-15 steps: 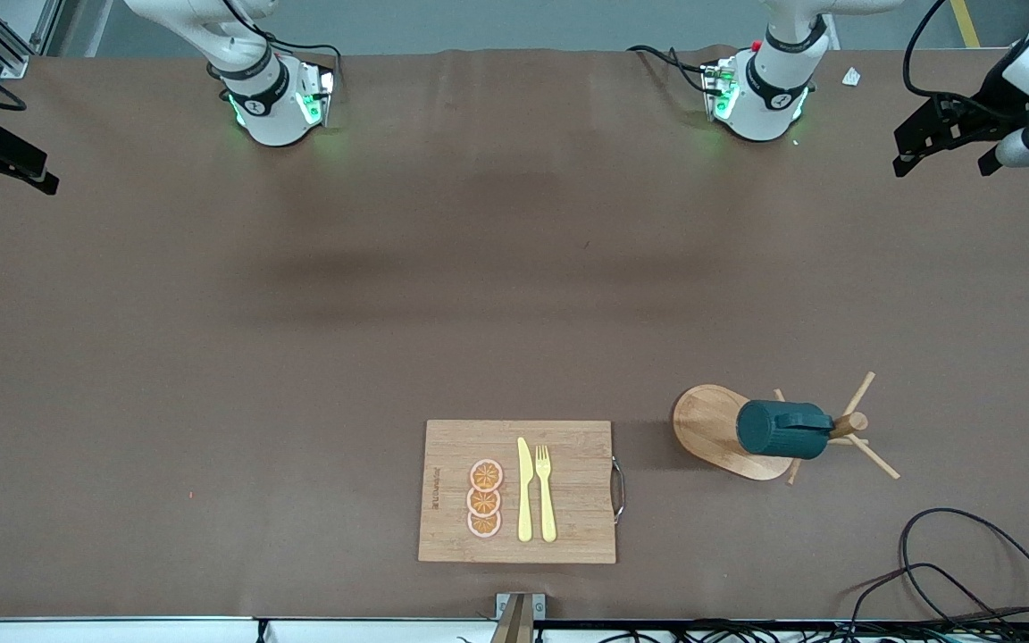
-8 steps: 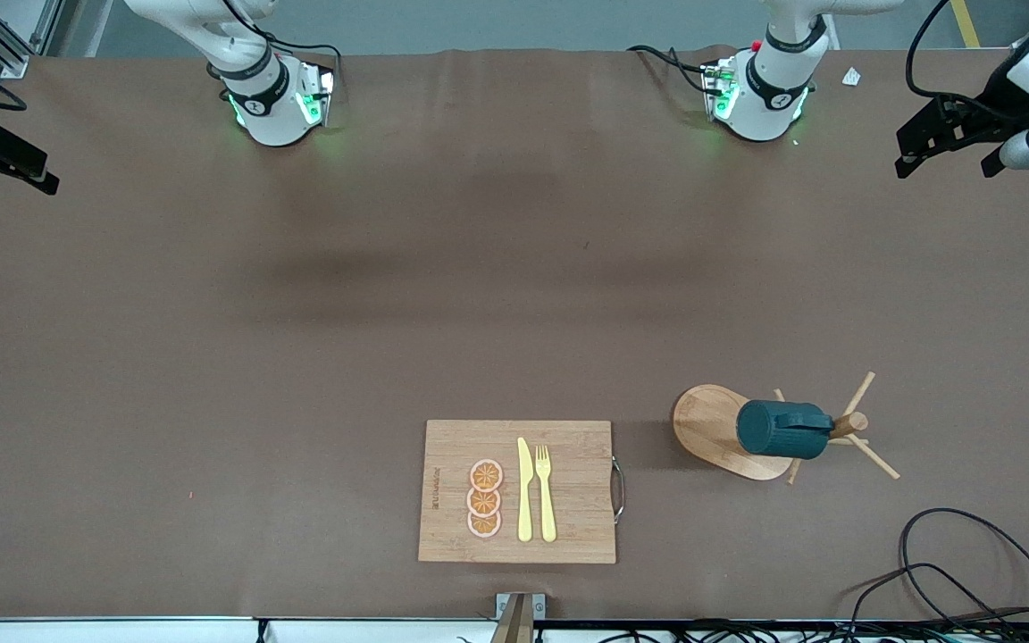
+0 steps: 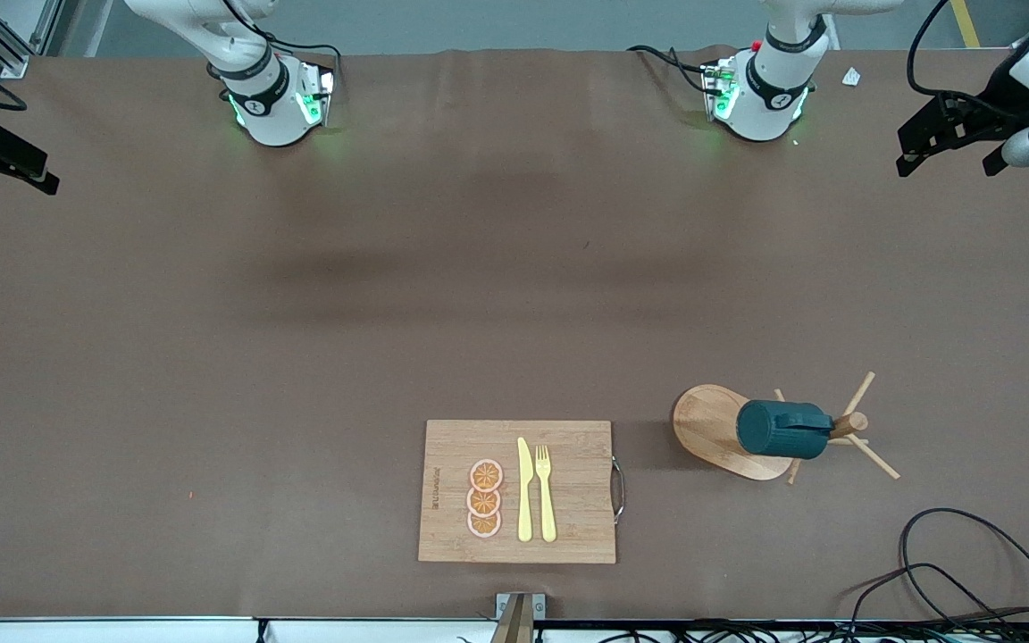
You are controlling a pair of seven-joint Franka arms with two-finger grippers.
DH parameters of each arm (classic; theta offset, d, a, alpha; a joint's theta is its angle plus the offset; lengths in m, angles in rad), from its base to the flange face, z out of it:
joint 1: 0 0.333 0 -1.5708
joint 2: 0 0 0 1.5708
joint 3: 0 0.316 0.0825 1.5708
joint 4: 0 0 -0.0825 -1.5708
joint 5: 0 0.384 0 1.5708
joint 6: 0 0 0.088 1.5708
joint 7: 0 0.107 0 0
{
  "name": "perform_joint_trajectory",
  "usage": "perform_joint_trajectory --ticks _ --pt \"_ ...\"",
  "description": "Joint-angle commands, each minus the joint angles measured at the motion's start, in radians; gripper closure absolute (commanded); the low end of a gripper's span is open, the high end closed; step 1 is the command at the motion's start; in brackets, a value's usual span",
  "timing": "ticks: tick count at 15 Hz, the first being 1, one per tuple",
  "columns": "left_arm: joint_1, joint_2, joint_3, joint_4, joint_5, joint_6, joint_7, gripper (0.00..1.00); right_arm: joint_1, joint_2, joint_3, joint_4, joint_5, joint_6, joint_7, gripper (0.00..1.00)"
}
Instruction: Pass cup and hang on rack
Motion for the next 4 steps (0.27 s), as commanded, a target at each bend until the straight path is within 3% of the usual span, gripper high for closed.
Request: perform_joint_trajectory --ticks 1,4 --pt "-0.004 0.015 0.002 0.026 -0.003 -0.023 0.016 0.0 0.003 -0.023 0.001 -0.023 0.001 0.005 0.001 0.0" --pt "0.003 0.014 0.002 0.026 -0.003 -0.024 0.022 0.0 0.003 -0.023 0.001 -0.023 0.001 0.005 0.001 0.0"
